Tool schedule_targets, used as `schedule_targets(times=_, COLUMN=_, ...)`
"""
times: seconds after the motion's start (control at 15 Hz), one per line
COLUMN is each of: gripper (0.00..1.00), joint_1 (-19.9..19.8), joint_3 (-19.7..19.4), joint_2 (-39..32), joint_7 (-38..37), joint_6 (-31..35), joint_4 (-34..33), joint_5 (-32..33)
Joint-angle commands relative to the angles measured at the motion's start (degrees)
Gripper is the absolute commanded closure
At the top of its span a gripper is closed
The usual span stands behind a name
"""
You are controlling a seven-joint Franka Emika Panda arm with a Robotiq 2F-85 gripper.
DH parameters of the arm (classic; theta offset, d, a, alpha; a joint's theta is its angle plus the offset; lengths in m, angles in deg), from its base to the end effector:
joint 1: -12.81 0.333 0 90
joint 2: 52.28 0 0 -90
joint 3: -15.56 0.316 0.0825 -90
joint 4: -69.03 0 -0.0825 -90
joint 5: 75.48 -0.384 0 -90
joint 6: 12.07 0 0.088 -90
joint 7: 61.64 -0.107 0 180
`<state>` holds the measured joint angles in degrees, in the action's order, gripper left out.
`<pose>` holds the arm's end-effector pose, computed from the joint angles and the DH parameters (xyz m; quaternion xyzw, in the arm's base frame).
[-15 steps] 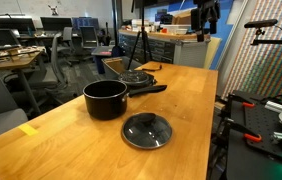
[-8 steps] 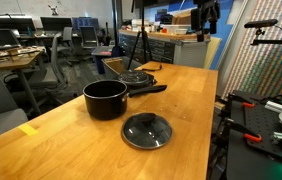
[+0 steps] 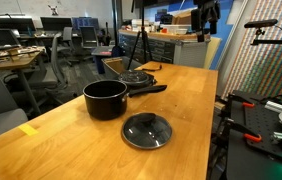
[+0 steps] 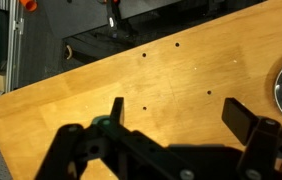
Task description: Put the pot on the stove, cover it with the lid then turn the stove on
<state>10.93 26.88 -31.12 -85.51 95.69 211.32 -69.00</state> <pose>0.3918 0.0564 0.4034 0.9827 -0.1114 -0.0912 0.1167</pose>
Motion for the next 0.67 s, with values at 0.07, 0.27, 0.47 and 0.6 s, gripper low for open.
schedule_targets(times=0.07, gripper=0.0, joint_1=3.19, joint_3=-1.21, joint_2=0.83, joint_7=2.93, joint_6=9.12, joint_4=0.56, joint_5=-1.08)
schedule_targets(times=0.27, gripper=0.0, joint_1=7.44, joint_3=-1.46, joint_2=0.07, joint_7=8.88, joint_6=10.33, joint_4=-0.76, joint_5=-8.08)
schedule_targets(times=0.47, gripper=0.0, joint_1=7.83, joint_3=-0.72, joint_2=-0.02, joint_7=9.18, joint_6=8.86, joint_4=-0.57, joint_5=-7.69)
schedule_targets(times=0.6, gripper=0.0, joint_1=9.33, joint_3=-0.51, joint_2=0.19, joint_7=11.09, joint_6=7.58, joint_4=-1.38, joint_5=-8.16)
